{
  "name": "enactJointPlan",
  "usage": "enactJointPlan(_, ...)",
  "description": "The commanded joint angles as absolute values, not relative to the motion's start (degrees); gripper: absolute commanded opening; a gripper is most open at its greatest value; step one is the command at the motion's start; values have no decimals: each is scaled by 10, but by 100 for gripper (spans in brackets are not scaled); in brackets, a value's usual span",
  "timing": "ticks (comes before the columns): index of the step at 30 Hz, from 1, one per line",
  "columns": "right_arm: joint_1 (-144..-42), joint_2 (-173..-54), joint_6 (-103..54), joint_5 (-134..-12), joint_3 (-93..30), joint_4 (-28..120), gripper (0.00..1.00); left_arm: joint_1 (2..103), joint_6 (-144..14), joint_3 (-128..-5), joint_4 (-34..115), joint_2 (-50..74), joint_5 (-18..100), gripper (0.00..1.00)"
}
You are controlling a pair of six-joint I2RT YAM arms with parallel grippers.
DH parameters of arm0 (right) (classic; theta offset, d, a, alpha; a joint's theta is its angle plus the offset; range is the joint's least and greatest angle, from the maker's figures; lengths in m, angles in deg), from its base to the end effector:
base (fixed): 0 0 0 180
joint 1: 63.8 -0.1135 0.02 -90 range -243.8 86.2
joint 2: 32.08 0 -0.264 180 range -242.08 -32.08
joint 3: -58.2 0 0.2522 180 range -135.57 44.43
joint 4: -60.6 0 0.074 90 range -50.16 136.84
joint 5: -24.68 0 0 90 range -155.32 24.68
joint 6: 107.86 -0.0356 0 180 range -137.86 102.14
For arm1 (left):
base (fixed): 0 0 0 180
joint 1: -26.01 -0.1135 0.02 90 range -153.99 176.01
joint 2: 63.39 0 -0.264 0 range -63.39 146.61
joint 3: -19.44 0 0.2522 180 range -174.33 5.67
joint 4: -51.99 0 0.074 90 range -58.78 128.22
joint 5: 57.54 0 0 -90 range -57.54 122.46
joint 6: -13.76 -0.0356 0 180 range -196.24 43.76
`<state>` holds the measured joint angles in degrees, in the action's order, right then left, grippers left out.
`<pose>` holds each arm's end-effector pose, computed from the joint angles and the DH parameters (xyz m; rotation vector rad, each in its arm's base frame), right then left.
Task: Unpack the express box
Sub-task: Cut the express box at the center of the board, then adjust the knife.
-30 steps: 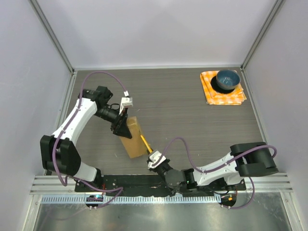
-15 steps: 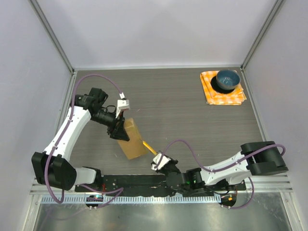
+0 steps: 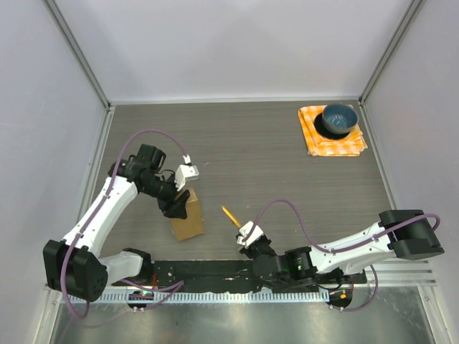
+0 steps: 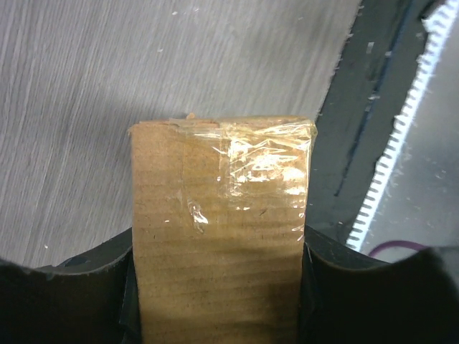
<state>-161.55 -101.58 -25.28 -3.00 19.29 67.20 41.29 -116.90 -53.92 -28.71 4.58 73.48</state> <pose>0.0006 0.2295 0.1956 -0.7110 1.6179 0.2443 0.1845 -0.0746 0.2844 1.3334 2.2429 -0.8773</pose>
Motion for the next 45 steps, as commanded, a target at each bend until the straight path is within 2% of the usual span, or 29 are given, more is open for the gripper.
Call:
enactJointPlan(1,-1617,-996,-290,-32,193,677,1,432,-1110,-501,-175,34,648,9)
enactJointPlan(3,-1617,-1000,-295,-34,193,677,1,438,-1101,-486,-154,31,628,14)
enactJointPlan(8,-1615,-1012,-288,-46,195,698,1,446,-1094,-477,-157,16,600,17)
enactJointPlan(14,-1610,-1011,-277,-79,189,703,1,460,-1115,-495,-211,-4,610,35)
enactJointPlan(15,-1609,-1008,-276,-89,189,702,1,462,-1118,-499,-228,-9,613,53)
enactJointPlan(17,-1607,-999,-277,-98,186,693,1,467,-1124,-498,-243,-16,618,81)
enactJointPlan(18,-1607,-994,-277,-104,185,690,1,467,-1130,-496,-253,-26,621,99)
enactJointPlan(28,-1604,-968,-271,-146,163,650,1,470,-1094,-541,-275,-56,637,100)
enactJointPlan(31,-1601,-955,-269,-178,143,615,1,470,-1089,-597,-293,-58,630,100)
enactJointPlan(34,-1584,-936,-272,-249,111,573,1,470,-1087,-698,-340,-48,671,100)
enactJointPlan(38,-1550,-930,-283,-366,53,541,1,480,-1155,-833,-478,-16,790,100)
enactJointPlan(41,-1527,-948,-287,-452,9,505,1,506,-1201,-856,-554,-6,826,100)
enactJointPlan(45,-1506,-969,-281,-516,-37,451,1,571,-1221,-834,-570,-15,822,100)
